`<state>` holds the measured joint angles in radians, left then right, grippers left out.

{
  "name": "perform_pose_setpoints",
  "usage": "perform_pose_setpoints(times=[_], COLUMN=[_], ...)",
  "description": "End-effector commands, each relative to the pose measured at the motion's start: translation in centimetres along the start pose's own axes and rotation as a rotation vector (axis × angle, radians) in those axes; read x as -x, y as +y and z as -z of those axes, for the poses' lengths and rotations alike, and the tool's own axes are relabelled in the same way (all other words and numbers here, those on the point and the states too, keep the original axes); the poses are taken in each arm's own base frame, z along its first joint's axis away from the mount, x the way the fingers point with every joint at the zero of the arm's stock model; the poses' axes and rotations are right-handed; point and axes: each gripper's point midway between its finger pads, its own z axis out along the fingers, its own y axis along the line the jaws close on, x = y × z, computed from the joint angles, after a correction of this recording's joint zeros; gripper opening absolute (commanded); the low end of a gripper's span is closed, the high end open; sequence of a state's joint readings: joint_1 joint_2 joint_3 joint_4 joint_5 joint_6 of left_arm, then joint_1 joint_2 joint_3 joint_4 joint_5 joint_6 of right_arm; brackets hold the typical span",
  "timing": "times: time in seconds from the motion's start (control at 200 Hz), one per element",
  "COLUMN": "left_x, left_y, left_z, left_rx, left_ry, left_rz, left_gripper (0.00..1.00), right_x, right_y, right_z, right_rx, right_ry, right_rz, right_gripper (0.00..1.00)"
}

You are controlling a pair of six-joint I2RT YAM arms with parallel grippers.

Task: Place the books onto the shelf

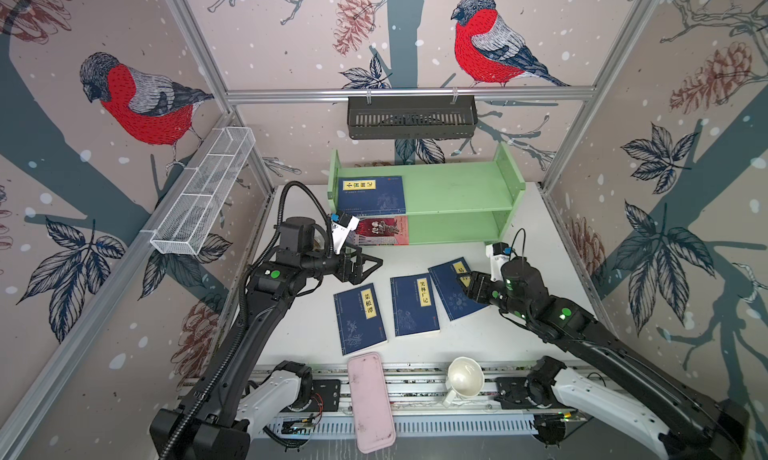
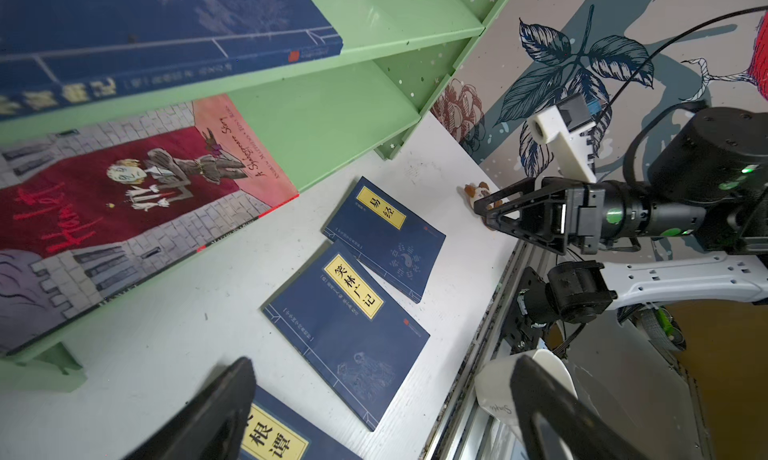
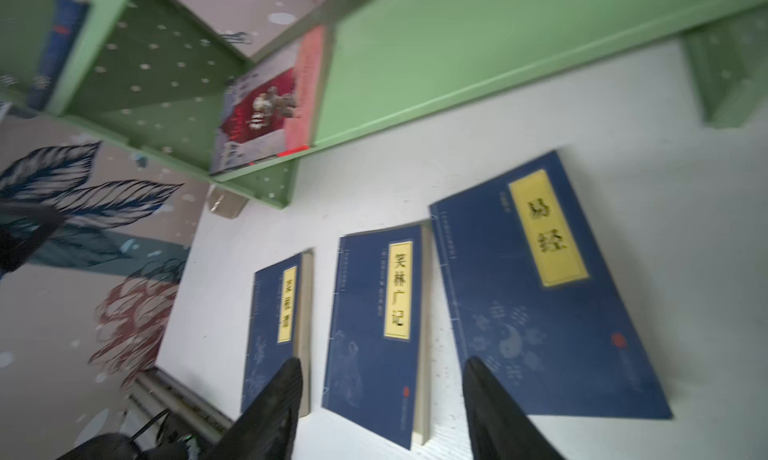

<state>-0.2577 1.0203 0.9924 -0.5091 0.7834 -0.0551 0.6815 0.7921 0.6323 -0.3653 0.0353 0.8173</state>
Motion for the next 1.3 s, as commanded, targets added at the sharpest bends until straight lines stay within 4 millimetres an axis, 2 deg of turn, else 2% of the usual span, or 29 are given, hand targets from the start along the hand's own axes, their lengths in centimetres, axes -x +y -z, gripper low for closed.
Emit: perform_pose_setpoints(times=[0.0,0.16,0.34,0.525,0.8,0.975,1.06,1.22,1.296], left_x=[-0.2,-1.4,-3.1,-4.2,-4.8,-3.2,-3.0,-1.7,-1.3], left_y=[-0.6,-1.3,-2.1,-2.5,-2.7,-2.4,-2.6,-2.2,-2.2], left_z=[-0.9,-2.2,-3.6,-5.4,-7.5,-7.9,-8.3,-8.7,-9.0], left_rx=[-0.054,-0.097,-0.131,-0.134,-0.157,-0.121,-0.126,-0.087,-0.087], left_ry=[-0.003,0.032,0.075,0.116,0.142,0.071,0.074,0.033,0.026], left_rz=[0.001,-0.009,-0.050,-0.078,-0.101,-0.109,-0.115,-0.133,-0.132], left_gripper=[0.96,0.96,0.96,0.95,0.92,0.90,0.90,0.87,0.87], right_x=[0.4,0.3,0.5,0.1,-1.7,-2.4,-2.7,-3.5,-4.2], right_y=[-3.6,-7.7,-10.2,-12.6,-13.1,-13.0,-12.9,-12.7,-12.4], right_z=[-0.6,-1.8,-2.8,-3.9,-5.6,-6.6,-7.1,-7.6,-7.5], right_rx=[-0.123,-0.199,-0.228,-0.273,-0.230,-0.212,-0.206,-0.194,-0.172], right_ry=[-0.053,-0.097,-0.106,-0.041,0.108,0.177,0.216,0.277,0.307], right_rz=[-0.076,-0.139,-0.163,-0.171,-0.162,-0.145,-0.132,-0.136,-0.145], right_gripper=[0.67,0.67,0.67,0.67,0.65,0.64,0.63,0.54,0.53])
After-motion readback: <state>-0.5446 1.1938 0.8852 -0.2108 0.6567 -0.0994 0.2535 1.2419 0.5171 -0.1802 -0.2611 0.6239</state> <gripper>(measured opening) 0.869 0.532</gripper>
